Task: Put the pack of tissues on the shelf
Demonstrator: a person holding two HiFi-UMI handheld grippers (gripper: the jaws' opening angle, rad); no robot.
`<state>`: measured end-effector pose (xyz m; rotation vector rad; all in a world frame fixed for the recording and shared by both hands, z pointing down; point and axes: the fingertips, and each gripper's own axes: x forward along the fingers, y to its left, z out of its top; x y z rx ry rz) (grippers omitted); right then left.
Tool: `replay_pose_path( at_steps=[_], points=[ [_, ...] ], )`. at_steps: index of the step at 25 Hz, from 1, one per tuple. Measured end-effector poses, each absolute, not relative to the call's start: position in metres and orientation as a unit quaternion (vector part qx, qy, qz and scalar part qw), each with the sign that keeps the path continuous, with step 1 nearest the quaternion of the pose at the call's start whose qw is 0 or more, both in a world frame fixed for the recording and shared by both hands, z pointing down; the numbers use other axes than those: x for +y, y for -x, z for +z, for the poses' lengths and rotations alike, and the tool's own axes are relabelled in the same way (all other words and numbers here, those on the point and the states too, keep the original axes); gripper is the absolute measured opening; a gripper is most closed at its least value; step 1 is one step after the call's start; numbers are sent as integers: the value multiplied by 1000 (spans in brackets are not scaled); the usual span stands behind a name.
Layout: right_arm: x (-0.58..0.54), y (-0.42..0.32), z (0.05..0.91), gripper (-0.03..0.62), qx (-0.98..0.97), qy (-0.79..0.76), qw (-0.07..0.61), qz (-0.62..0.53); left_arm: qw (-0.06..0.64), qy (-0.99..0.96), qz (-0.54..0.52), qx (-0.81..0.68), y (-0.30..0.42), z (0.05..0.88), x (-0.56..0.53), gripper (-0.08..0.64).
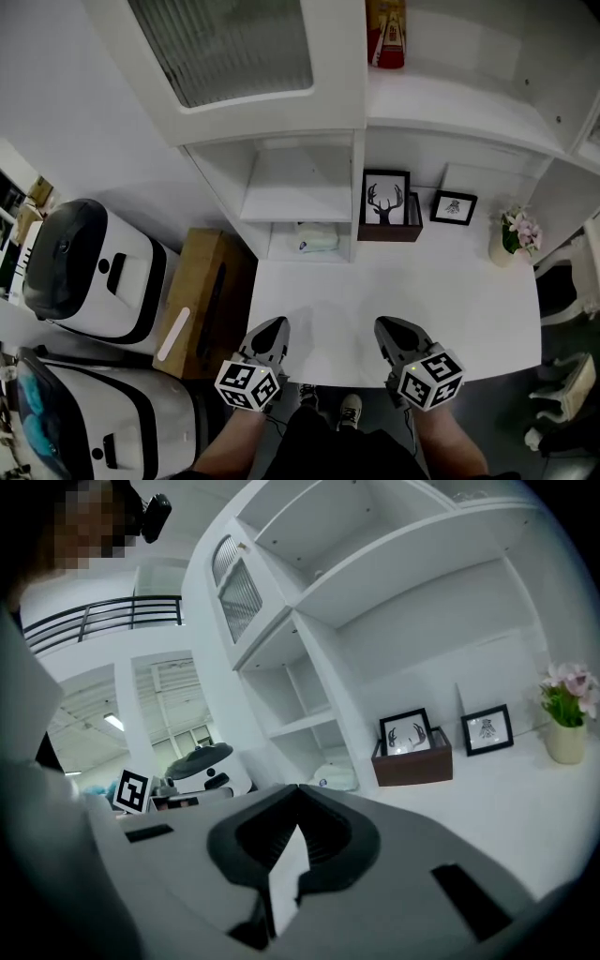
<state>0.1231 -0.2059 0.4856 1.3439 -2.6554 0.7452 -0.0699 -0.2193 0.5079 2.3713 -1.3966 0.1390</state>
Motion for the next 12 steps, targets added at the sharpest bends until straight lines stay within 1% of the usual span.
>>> replay_pose_path(
  at_steps=[5, 12],
  points=[
    [-188, -122, 491, 5, -875, -416, 42, 244, 216, -843, 51, -490, 52, 519, -182, 5],
    [-166, -109, 499, 5, -888, -377, 55, 258, 219, -847, 51, -482, 33, 508, -144, 5]
  ],
)
